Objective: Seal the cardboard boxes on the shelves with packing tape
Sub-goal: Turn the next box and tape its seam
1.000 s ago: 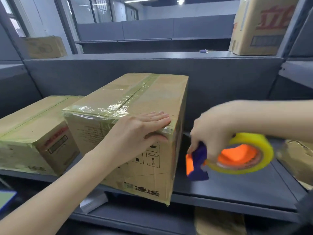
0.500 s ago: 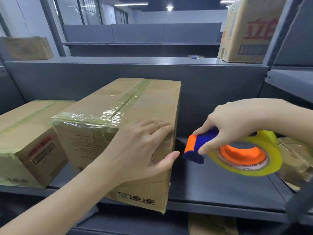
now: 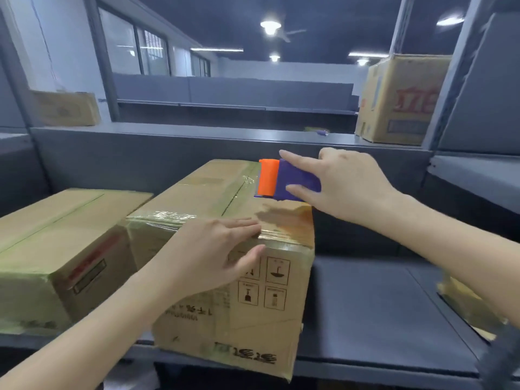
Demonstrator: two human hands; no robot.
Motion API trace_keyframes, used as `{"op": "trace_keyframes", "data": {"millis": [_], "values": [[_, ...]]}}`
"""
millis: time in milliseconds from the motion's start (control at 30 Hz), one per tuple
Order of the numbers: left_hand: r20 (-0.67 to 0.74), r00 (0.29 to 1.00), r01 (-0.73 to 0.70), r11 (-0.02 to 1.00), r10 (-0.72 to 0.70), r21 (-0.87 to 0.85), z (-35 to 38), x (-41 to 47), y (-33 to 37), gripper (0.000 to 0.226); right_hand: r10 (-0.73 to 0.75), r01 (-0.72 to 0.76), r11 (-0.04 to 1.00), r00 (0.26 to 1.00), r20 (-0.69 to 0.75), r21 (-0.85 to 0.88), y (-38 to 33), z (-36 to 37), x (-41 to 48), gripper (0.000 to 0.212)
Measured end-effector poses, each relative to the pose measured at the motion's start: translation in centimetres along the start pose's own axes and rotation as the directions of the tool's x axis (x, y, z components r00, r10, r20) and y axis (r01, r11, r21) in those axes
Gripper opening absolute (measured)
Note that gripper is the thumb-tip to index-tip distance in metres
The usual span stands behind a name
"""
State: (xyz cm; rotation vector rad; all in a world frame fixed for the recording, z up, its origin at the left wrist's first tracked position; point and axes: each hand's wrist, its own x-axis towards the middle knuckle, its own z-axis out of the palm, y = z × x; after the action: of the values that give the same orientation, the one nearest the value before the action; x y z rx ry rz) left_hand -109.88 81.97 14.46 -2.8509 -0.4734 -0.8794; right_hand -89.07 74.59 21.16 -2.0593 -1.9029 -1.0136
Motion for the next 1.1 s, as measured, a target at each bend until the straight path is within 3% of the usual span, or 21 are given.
{"op": "trace_keyframes", "data": {"millis": [133,233,533,600,700,800,867,967,1100], "values": [[0.014,0.998,0.055,0.995,-0.057,0.088,-1.5,-2.0,-4.0,0.056,-0.022,0.023,0.999,0.999,-0.031,0.030,-2.7,1.8,1.5,0.059],[0.015,0.998,0.053,0.980,-0.057,0.190,-2.0,-3.5,-6.3,0.045,-0.028,0.031,0.991,0.999,-0.022,0.127,-4.1,3.3,2.2,0.063],[-0.207,0.978,0.011,0.978,0.034,0.210,1.1,-3.2,-4.7,0.041,-0.010,0.002,0.956,1.000,0.025,0.293,-2.5,5.3,2.8,0.061],[-0.172,0.985,0.019,0.988,0.008,0.155,1.3,-3.1,-4.4,0.046,-0.014,0.007,0.983,0.999,0.034,0.182,-2.0,5.2,2.7,0.065],[-0.144,0.982,0.108,0.989,-0.121,-0.098,0.2,-3.8,-5.1,0.042,-0.102,0.104,0.994,0.994,-0.041,0.032,-3.1,4.4,2.5,0.070],[-0.282,0.922,0.225,0.960,-0.266,-0.169,-1.3,-5.4,-6.9,0.025,-0.276,0.295,0.939,0.953,-0.123,0.179,-6.1,3.2,3.2,0.053],[-0.357,0.811,0.406,0.886,-0.463,-0.225,-2.2,-6.3,-9.1,0.027,-0.326,0.315,0.879,0.945,-0.034,0.359,-8.4,3.0,4.0,0.043],[-0.221,0.714,0.556,0.730,-0.664,-0.398,-2.6,-7.0,-12.1,0.031,-0.382,0.255,0.803,0.914,0.137,0.538,-11.0,3.6,5.3,0.040],[0.022,0.734,0.567,0.595,-0.678,-0.570,-1.4,-7.2,-13.5,0.041,-0.458,0.203,0.739,0.850,0.259,0.642,-13.1,4.5,7.0,0.041]]}}
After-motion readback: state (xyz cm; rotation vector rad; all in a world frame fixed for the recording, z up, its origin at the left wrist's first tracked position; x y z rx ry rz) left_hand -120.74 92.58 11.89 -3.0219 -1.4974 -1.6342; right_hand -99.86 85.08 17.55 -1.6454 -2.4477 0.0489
